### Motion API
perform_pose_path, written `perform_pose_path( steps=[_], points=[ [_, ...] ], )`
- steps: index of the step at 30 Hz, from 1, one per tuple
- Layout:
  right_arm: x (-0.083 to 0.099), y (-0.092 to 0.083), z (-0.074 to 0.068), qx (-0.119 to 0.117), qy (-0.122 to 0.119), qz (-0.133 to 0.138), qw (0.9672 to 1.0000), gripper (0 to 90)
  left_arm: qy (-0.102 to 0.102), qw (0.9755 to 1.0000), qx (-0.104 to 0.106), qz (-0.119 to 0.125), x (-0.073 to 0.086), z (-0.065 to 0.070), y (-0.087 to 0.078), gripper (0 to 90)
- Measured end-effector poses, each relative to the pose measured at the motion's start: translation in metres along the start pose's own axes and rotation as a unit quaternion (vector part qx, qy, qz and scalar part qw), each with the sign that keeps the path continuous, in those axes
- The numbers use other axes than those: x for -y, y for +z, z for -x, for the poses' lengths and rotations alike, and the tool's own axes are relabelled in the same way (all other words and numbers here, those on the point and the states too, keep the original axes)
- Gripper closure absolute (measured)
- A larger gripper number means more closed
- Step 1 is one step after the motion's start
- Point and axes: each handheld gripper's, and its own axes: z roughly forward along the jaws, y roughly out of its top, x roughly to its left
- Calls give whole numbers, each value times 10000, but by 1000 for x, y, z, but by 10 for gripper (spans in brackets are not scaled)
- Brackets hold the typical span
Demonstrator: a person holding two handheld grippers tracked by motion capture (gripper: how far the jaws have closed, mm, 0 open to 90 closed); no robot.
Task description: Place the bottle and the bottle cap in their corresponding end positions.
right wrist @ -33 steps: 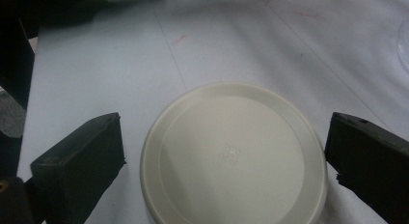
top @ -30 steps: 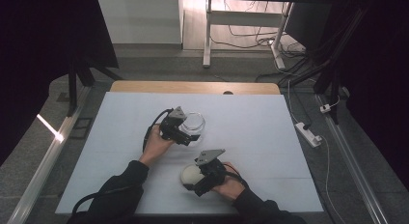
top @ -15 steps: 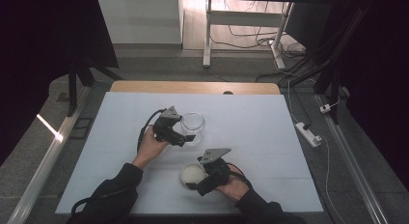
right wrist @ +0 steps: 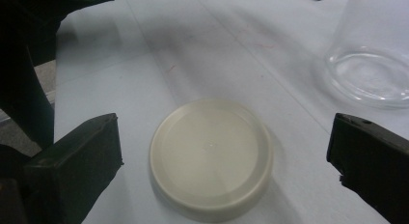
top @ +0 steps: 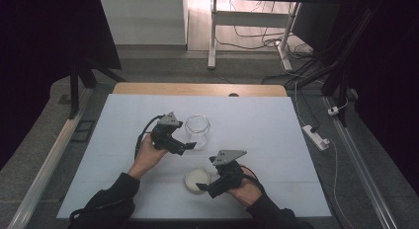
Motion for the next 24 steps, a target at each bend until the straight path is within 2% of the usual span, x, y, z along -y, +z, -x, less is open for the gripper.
perform_pose_path(
  steps=[11, 18, 24],
  points=[
    [4, -20, 5, 307, 96, 100, 9994, 0, -79, 10000, 12, 55, 14, 17, -20, 0],
    [10, -33, 9, 512, 175, 149, 9984, 0, -98, 9999, -51, 36, 26, 30, -32, 0],
    [16, -42, 10, 644, 260, 175, 9974, 0, -178, 9998, 18, 63, 38, 40, -41, 0]
  ],
)
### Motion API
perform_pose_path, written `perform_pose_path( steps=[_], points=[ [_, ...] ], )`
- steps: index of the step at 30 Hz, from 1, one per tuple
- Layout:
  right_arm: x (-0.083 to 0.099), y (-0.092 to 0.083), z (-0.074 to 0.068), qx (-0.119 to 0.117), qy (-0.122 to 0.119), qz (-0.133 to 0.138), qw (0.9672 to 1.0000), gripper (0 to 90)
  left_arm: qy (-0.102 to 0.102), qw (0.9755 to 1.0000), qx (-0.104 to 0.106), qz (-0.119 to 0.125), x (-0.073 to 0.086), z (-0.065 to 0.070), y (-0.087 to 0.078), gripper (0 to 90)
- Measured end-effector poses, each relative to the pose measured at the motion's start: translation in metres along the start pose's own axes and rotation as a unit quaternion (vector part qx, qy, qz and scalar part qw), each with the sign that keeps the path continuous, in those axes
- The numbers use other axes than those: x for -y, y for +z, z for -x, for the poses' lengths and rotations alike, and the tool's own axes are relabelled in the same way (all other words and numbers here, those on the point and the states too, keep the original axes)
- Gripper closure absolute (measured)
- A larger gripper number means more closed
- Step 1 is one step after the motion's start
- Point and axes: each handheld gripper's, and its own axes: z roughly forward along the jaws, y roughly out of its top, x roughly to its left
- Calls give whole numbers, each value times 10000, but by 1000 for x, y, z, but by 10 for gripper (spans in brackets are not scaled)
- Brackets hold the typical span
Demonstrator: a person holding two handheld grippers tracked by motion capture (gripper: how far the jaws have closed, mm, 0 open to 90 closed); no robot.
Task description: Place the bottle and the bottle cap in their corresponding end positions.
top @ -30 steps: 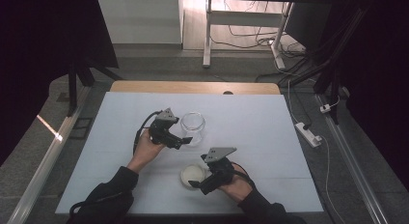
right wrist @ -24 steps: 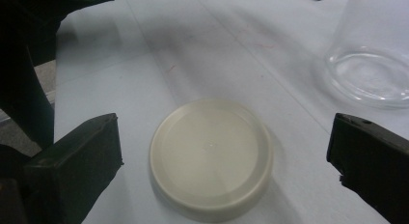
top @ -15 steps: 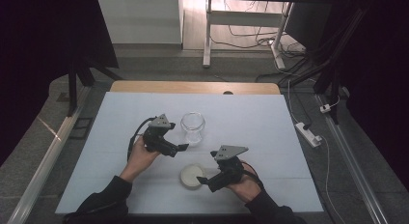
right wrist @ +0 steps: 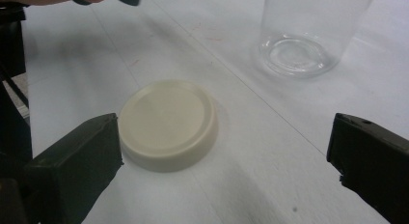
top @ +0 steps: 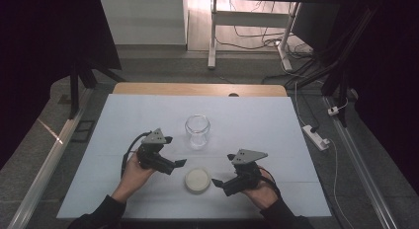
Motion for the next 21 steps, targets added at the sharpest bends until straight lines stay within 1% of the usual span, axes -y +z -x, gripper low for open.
perform_pose_path(
  steps=[4, 7, 10, 13, 17, 21],
  points=[
    [4, -7, 1, 105, 9, 11, 9999, 0, -105, 9999, 44, 49, 9, 5, -7, 0],
    [7, -13, 2, 184, 28, 26, 9998, 0, -154, 9999, 31, 70, 14, 9, -14, 0],
    [10, -19, 4, 252, 81, 30, 9996, 0, -198, 9998, -25, 93, 20, 11, -22, 0],
    [14, -25, 5, 340, 107, 17, 9994, 0, -287, 9995, -85, 114, 28, 13, -30, 0],
    [19, -33, 7, 454, 159, 19, 9988, 0, -447, 9988, -72, 160, 39, 14, -41, 0],
    [25, -41, 9, 559, 214, -17, 9982, 0, -553, 9982, -155, 163, 50, 15, -52, 0]
  ],
)
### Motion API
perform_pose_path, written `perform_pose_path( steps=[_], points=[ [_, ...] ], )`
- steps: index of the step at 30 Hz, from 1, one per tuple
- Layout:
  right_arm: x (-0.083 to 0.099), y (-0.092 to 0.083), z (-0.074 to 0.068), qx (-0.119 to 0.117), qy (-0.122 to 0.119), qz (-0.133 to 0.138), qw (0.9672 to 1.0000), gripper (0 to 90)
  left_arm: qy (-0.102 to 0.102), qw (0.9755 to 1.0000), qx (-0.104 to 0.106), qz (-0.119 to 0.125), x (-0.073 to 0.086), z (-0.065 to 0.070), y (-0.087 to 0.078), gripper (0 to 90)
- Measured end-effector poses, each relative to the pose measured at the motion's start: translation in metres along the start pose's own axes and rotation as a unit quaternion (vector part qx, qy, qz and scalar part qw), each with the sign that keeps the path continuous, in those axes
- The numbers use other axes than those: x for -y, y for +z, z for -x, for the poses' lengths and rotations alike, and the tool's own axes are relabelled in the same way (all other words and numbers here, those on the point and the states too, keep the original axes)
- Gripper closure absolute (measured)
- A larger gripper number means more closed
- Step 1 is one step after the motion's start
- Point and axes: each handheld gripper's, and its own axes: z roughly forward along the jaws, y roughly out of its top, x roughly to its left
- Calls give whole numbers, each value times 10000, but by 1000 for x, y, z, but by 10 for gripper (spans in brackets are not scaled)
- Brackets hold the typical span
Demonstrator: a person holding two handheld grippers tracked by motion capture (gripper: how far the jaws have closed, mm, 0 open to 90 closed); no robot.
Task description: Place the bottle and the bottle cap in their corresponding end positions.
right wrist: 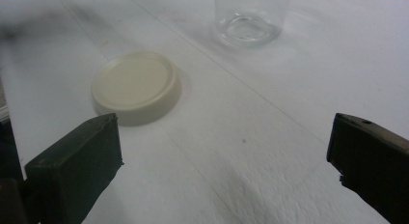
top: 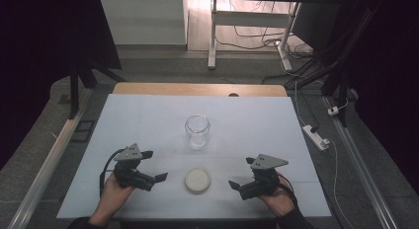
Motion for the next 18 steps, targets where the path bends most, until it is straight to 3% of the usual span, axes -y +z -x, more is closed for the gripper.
perform_pose_path(
  steps=[18],
  points=[
    [28, -34, 11, 482, 335, -53, 9983, 0, -370, 9980, -479, -160, 46, 7, -41, 0]
  ],
)
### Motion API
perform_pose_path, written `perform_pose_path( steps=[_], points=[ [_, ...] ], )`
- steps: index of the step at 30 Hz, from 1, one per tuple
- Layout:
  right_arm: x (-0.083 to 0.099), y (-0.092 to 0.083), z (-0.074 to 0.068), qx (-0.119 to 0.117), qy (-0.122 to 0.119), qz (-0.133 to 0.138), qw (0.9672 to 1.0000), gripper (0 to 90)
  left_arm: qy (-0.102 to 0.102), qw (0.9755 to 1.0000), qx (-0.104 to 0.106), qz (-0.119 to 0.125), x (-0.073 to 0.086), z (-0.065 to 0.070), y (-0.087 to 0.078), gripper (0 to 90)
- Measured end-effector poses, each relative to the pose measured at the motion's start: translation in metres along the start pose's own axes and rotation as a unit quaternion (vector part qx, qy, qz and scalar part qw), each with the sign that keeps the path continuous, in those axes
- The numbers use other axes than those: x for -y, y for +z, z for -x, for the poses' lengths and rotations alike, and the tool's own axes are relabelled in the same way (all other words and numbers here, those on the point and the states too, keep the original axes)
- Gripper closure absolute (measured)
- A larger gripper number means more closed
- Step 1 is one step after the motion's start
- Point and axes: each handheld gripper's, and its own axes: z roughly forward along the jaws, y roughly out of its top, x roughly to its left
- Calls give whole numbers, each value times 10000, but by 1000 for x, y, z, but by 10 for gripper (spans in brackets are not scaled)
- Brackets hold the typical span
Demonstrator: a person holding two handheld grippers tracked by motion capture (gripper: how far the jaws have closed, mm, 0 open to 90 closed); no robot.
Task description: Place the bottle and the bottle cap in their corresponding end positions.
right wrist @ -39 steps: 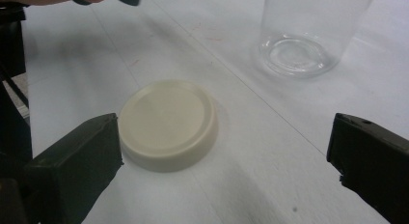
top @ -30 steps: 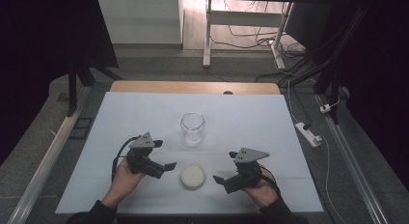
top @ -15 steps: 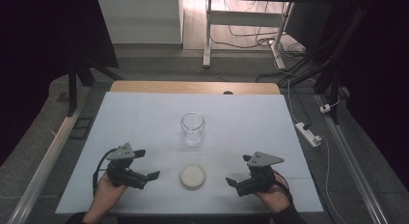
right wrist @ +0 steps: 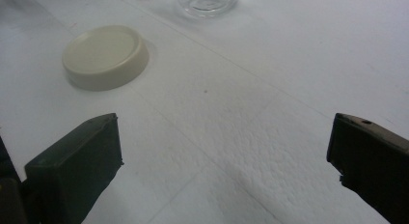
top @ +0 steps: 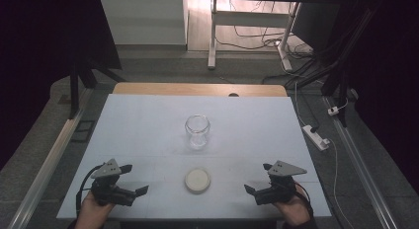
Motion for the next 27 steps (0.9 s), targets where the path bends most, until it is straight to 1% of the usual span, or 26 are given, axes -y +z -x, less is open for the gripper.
perform_pose_path(
  steps=[4, 7, 11, 15, 19, 23, 25, 27],
  points=[
    [6, -9, 3, 104, 131, 29, 9999, 0, -28, 9999, -105, -15, 8, 1, -8, 0],
    [11, -15, 6, 148, 235, 17, 9996, 0, -61, 9997, -240, -28, 14, 0, -13, 0],
    [17, -21, 8, 233, 321, -14, 9992, 0, -149, 9993, -331, -47, 22, -1, -19, 0],
    [22, -27, 9, 299, 424, -15, 9987, 0, -174, 9989, -407, -128, 28, 0, -23, 0],
    [27, -33, 11, 363, 546, -51, 9978, 0, -165, 9985, -508, -128, 32, 1, -27, 0],
    [31, -36, 12, 392, 656, -136, 9970, 0, -216, 9979, -592, -153, 35, 2, -32, 0],
    [32, -38, 12, 431, 685, -117, 9966, 0, -249, 9977, -619, -156, 36, 1, -34, 0],
    [33, -39, 12, 477, 718, -139, 9962, 0, -287, 9977, -603, -150, 37, 0, -34, 0]
  ],
)
